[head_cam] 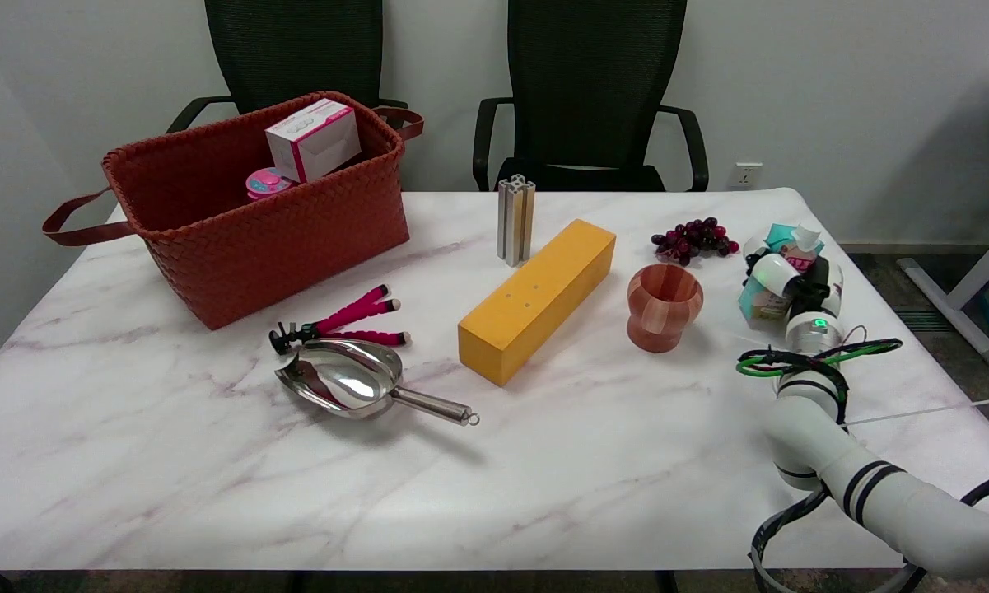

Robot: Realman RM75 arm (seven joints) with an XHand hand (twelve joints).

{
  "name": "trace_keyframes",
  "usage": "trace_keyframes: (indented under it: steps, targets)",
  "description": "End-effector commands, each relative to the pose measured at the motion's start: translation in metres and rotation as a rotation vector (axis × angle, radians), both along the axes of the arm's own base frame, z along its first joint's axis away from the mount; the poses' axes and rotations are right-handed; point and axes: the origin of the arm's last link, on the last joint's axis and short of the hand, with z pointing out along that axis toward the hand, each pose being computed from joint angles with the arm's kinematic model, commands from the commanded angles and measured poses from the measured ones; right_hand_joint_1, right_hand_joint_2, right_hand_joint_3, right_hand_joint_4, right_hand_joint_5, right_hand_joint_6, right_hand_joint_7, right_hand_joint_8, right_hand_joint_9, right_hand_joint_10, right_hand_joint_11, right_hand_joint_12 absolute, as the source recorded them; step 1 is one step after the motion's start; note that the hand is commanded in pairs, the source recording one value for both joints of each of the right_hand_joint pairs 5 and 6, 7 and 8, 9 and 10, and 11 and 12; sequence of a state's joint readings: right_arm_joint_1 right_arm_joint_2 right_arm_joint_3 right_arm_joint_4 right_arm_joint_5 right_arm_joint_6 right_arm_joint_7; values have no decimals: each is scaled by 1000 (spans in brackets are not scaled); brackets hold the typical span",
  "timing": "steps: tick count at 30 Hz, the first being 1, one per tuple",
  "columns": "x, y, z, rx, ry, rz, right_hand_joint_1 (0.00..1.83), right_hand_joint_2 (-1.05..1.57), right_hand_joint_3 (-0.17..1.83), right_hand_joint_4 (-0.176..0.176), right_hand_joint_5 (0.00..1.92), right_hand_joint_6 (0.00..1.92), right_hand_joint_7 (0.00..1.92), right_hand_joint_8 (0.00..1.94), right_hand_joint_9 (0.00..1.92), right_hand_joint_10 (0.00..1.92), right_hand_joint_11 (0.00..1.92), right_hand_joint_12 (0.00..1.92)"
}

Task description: Pick up the blue drink carton.

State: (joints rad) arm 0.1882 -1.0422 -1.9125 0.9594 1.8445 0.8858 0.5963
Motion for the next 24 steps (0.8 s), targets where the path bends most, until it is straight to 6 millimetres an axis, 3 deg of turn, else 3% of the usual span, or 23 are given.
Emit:
trace_keyframes:
  steps: [1,15,20,24]
  targets:
    - [3,0,0,-9,4,16,1155,1292,694,0,1178,1178,1367,1367,1308,1308,1291,1291]
    - [10,-4,-3,22,26,63,1148,1421,729,0,1257,1257,1444,1444,1379,1379,1466,1466]
    - [30,-15,-11,65,76,121,1143,1439,741,0,1262,1262,1458,1458,1393,1393,1487,1487]
    - [58,-25,-19,84,164,197,1129,1428,761,0,1271,1271,1466,1466,1400,1400,1517,1517]
